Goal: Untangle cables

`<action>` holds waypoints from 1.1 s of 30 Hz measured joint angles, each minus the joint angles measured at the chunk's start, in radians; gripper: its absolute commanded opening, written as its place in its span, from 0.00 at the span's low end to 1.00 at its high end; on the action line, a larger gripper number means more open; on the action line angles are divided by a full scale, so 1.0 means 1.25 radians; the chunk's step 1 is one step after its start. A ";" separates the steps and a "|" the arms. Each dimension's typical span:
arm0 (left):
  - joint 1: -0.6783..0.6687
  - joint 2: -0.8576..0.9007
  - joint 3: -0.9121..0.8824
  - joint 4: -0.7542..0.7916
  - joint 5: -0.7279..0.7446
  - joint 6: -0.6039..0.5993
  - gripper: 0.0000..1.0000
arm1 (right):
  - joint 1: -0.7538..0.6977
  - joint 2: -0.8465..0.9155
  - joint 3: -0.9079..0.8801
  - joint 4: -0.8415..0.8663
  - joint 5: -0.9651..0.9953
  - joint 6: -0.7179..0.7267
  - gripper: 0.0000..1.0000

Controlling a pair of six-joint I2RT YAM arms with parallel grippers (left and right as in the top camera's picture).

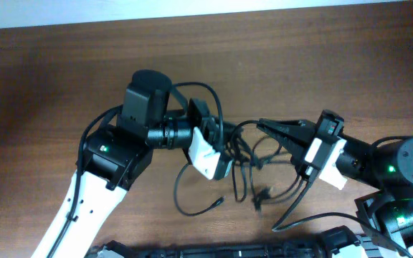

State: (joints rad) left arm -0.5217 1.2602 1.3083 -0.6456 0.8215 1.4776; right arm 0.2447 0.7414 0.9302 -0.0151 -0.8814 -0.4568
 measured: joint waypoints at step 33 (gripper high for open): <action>-0.001 0.000 -0.004 0.374 -0.411 -0.759 0.00 | 0.000 -0.001 0.004 -0.421 0.214 0.002 0.99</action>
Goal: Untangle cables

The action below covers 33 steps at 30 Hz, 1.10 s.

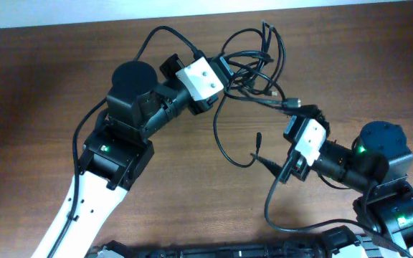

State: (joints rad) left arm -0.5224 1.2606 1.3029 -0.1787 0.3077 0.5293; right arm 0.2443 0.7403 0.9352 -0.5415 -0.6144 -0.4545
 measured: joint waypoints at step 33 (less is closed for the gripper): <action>0.000 0.000 0.000 0.053 0.249 -0.185 0.00 | -0.001 -0.009 0.000 0.270 0.259 0.125 0.99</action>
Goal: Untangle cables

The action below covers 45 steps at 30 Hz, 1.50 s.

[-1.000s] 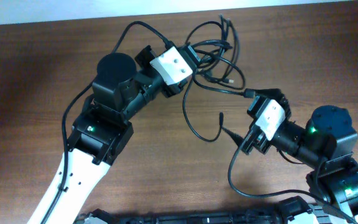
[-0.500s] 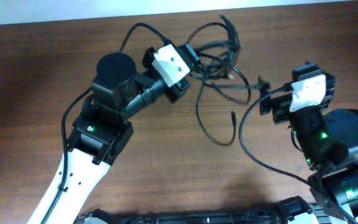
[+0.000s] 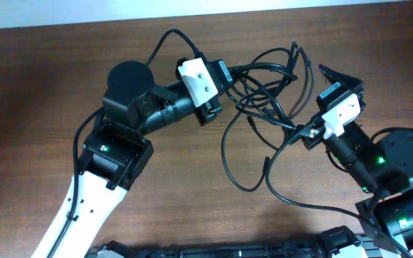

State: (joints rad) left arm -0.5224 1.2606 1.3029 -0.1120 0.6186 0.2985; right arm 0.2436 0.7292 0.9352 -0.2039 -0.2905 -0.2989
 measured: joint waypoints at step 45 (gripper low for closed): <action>0.023 0.000 0.000 -0.088 0.280 -0.006 0.00 | 0.008 -0.003 0.000 0.146 0.445 -0.050 0.99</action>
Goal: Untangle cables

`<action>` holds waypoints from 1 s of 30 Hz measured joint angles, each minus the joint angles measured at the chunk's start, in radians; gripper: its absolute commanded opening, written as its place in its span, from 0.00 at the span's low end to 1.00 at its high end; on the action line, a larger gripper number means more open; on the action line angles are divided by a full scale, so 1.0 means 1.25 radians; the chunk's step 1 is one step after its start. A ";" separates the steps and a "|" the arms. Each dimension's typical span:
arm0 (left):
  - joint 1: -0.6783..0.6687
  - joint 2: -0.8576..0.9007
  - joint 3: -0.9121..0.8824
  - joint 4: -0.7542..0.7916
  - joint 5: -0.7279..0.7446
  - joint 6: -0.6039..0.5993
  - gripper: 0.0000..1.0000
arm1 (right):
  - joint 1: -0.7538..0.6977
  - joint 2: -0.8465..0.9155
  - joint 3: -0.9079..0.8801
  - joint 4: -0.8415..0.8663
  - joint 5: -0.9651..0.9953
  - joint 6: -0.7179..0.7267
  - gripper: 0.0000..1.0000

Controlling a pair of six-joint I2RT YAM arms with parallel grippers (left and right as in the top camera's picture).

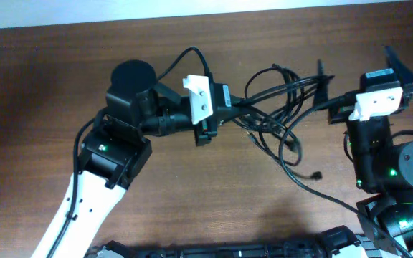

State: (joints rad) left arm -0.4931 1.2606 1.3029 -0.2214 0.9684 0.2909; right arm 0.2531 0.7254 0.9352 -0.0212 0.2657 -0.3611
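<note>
A tangle of thin black cables (pixel 278 100) hangs stretched between my two grippers above the brown table (pixel 41 86). My left gripper (pixel 226 109), just past its white wrist block, is shut on the tangle's left end. At the far right my right gripper (pixel 346 104) sits beside its white block, and taut strands run into it. It looks shut on a cable strand, though its fingertips are partly hidden. One loose cable end (pixel 317 174) trails down onto the table below the tangle.
The left arm's black and white body (pixel 113 150) fills the near left. The right arm's base (pixel 400 179) stands at the near right. A dark rail (pixel 228 251) runs along the front edge, and a pale wall edge (pixel 120 14) borders the far side.
My right gripper has moved right, away from the left one, so the strands are pulled longer and straighter. The big loop hanging under the tangle is gone; only one loose end trails there.
Both grippers first met at the table's middle with the bunched tangle between them. Then the left one held the tangle at the far side while the right sat lower. The right one rose to the tangle's right side, and now the cables are spread wide between them.
</note>
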 measured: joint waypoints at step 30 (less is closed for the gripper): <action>0.271 0.000 0.000 -0.054 -0.032 0.000 0.00 | -0.004 0.000 0.000 -0.239 0.189 -0.094 0.99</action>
State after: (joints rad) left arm -0.1547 1.2606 1.3029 -0.2886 0.9279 0.2905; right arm 0.2481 0.7258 0.9356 -0.3202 0.5018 -0.4786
